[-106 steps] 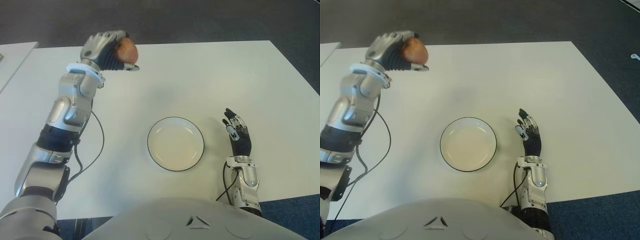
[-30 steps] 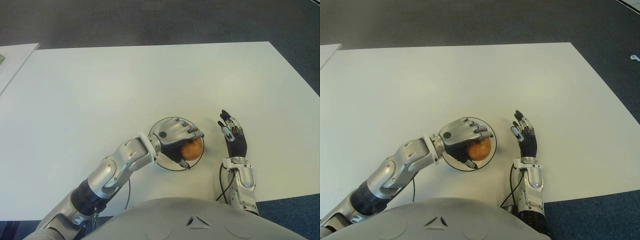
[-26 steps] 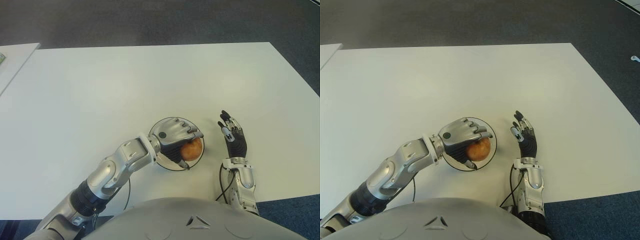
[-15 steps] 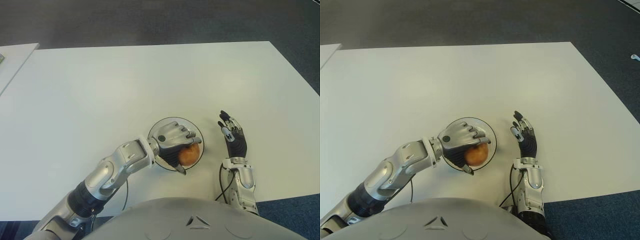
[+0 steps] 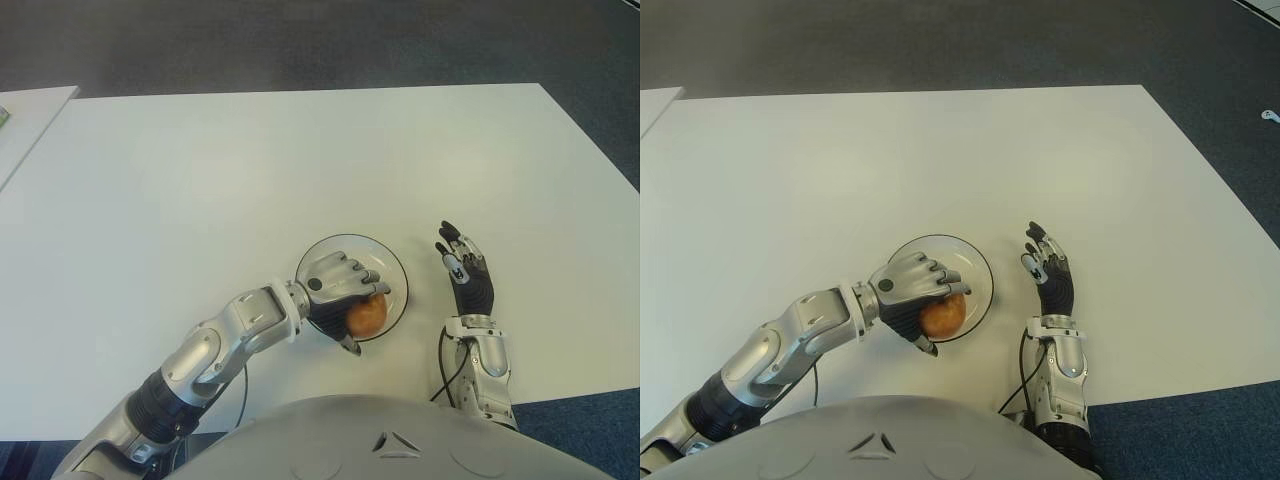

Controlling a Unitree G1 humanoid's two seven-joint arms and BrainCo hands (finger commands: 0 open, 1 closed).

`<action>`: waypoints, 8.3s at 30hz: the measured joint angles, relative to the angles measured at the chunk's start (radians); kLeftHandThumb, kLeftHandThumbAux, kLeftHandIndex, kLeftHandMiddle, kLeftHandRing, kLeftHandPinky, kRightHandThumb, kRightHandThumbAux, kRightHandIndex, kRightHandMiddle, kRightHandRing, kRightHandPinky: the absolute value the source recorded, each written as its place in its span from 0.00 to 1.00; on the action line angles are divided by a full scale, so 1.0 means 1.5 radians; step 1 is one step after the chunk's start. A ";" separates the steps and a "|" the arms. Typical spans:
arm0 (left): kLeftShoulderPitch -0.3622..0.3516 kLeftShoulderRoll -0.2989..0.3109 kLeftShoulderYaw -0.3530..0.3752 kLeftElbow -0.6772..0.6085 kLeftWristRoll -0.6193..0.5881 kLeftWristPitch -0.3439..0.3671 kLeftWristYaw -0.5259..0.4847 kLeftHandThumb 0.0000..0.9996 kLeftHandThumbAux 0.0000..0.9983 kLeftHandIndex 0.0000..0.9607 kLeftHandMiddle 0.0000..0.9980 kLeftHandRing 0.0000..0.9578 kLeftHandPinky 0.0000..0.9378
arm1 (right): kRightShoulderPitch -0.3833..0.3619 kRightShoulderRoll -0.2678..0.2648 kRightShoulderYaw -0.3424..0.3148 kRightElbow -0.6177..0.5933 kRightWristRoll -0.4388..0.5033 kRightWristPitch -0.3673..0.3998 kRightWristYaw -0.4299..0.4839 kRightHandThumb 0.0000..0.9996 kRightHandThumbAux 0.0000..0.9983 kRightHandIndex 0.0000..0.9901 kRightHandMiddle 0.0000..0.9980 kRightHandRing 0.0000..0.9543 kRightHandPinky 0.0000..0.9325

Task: Put the apples into the plate.

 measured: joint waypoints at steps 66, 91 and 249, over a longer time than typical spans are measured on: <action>0.018 -0.038 0.011 0.081 0.058 0.045 0.074 0.02 0.33 0.00 0.00 0.00 0.00 | -0.006 -0.013 -0.004 0.009 0.008 -0.010 0.023 0.27 0.55 0.31 0.17 0.09 0.07; 0.099 -0.210 0.146 0.058 -0.134 0.236 0.129 0.06 0.31 0.05 0.03 0.02 0.06 | -0.007 -0.007 -0.003 0.009 0.005 -0.010 0.010 0.27 0.55 0.31 0.17 0.09 0.06; 0.419 -0.371 0.212 0.313 -0.578 -0.249 0.471 0.09 0.51 0.07 0.05 0.01 0.01 | 0.059 -0.011 0.064 -0.084 0.021 0.061 0.079 0.22 0.53 0.19 0.10 0.01 0.00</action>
